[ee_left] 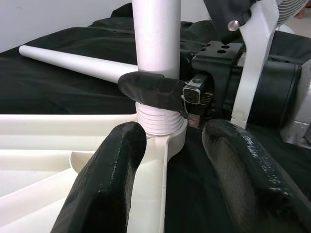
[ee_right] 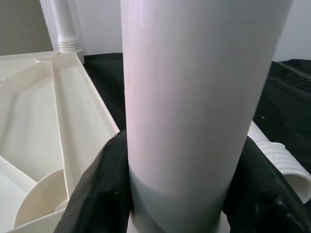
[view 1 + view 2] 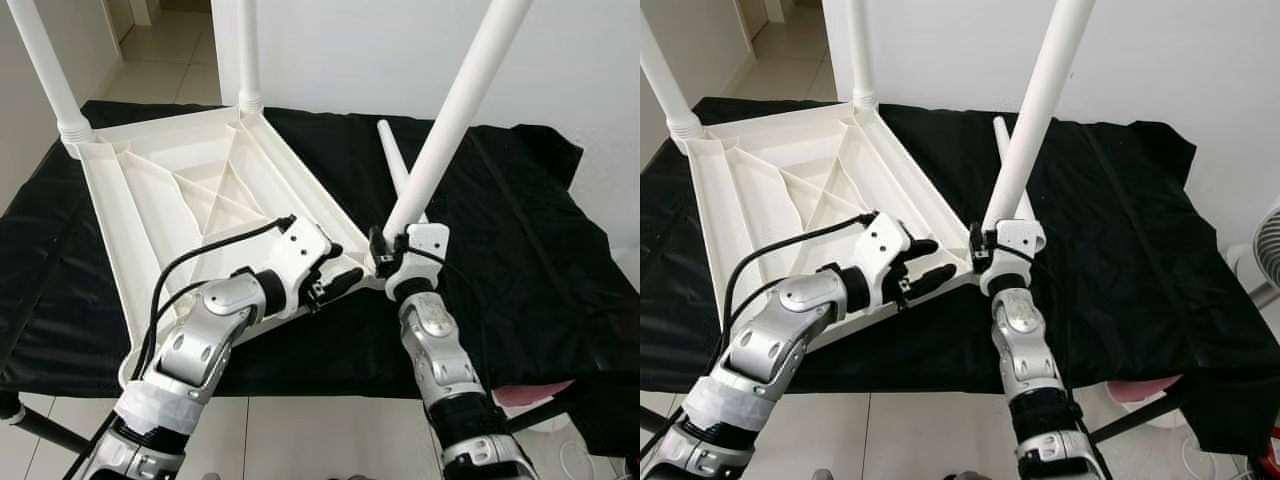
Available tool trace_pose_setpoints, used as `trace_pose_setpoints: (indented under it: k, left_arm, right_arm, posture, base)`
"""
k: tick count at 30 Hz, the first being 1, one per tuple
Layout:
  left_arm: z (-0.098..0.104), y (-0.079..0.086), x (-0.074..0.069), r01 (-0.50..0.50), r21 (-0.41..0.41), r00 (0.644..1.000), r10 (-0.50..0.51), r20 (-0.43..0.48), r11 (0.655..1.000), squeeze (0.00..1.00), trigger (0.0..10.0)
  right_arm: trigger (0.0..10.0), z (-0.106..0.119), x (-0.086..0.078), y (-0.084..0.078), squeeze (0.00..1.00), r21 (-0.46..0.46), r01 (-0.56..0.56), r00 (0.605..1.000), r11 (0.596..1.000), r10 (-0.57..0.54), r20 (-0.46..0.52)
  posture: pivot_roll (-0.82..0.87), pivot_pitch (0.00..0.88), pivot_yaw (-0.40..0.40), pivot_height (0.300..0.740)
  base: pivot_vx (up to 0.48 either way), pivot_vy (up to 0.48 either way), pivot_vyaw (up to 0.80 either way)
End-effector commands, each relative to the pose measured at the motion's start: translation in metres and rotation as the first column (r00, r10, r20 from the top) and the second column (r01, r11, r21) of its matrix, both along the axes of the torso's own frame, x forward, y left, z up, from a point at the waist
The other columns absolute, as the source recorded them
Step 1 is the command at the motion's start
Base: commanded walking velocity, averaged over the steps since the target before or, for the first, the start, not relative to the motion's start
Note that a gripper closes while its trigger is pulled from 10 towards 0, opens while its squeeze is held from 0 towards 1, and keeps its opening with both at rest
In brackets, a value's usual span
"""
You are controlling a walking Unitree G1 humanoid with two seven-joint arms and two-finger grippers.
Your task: Building children table
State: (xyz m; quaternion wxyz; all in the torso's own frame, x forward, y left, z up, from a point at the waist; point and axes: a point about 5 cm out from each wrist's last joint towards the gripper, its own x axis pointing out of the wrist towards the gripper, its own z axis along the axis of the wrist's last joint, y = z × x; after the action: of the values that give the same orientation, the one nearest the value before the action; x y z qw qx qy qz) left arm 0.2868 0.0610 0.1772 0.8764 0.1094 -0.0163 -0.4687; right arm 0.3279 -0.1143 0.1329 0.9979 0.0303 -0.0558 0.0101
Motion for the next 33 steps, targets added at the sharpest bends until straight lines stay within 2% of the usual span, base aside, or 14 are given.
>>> trace_pose_setpoints:
  k: [1, 2, 3, 4, 10, 12, 19, 21, 33]
  left_arm:
    - [0.003, -0.001, 0.001, -0.032, 0.0, 0.999, 0.032, 0.023, 0.999, 0.0, 10.0]
    - [0.003, -0.001, 0.001, -0.032, 0.0, 0.999, 0.032, 0.023, 0.999, 0.0, 10.0]
    - [0.003, -0.002, 0.001, -0.032, 0.001, 0.999, 0.032, 0.028, 0.999, 0.0, 10.0]
    - [0.003, -0.002, 0.001, -0.032, -0.001, 0.999, 0.032, 0.028, 0.999, 0.0, 10.0]
    - [0.003, -0.003, 0.002, -0.033, -0.002, 0.999, 0.033, 0.03, 0.999, 0.0, 10.0]
    - [0.003, -0.004, 0.001, -0.028, -0.005, 0.999, 0.028, 0.031, 1.0, 0.0, 10.0]
    - [0.004, -0.006, 0.001, -0.021, -0.008, 0.999, 0.022, 0.03, 1.0, 0.0, 10.0]
    - [0.004, -0.008, 0.0, -0.013, -0.008, 0.999, 0.013, 0.029, 1.0, 0.0, 10.0]
    - [0.005, -0.008, 0.0, -0.012, -0.009, 1.0, 0.012, 0.027, 1.0, 0.0, 10.0]
  right_arm:
    - [10.0, -0.024, -0.004, -0.005, 0.0, -0.016, 0.036, 0.992, 0.999, -0.038, -0.117]
    - [10.0, -0.024, -0.004, -0.005, 0.0, -0.016, 0.036, 0.992, 0.999, -0.038, -0.117]
    - [10.0, -0.021, -0.003, -0.004, 0.0, -0.041, 0.108, 0.989, 0.993, -0.111, -0.097]
    - [10.0, -0.021, -0.004, -0.003, 0.0, -0.032, 0.128, 0.987, 0.991, -0.131, -0.098]
    - [10.0, -0.02, -0.005, 0.002, 0.0, -0.025, 0.132, 0.988, 0.991, -0.134, -0.081]
    - [10.0, -0.015, -0.006, 0.007, 0.0, -0.022, 0.114, 0.993, 0.993, -0.114, -0.03]
    - [10.0, -0.011, -0.005, 0.007, 0.0, -0.029, 0.123, 0.992, 0.992, -0.123, -0.003]
    - [10.0, -0.013, -0.003, 0.003, 0.0, 0.0, 0.174, 0.984, 0.985, -0.174, -0.028]
    - [10.0, -0.016, -0.002, -0.013, 0.0, 0.043, 0.294, 0.955, 0.955, -0.292, -0.055]
  posture:
    - [0.07, 0.003, -0.064, 0.74]
    - [0.07, 0.003, -0.064, 0.74]
    - [0.07, 0.0, -0.067, 0.74]
    - [0.07, 0.0, -0.072, 0.74]
    - [0.07, 0.0, -0.076, 0.74]
    - [0.07, 0.0, -0.075, 0.74]
    - [0.07, 0.0, -0.075, 0.74]
    - [0.07, 0.0, -0.071, 0.74]
    - [0.07, 0.003, -0.072, 0.74]
  base:
    - [0.0, 0.0, 0.0]
    - [0.0, 0.0, 0.0]
    - [0.0, 0.0, 0.0]
    - [0.0, 0.0, 0.0]
    - [0.0, 0.0, 0.0]
    - [0.0, 0.0, 0.0]
    - [0.0, 0.0, 0.0]
    - [0.0, 0.0, 0.0]
    - [0.0, 0.0, 0.0]
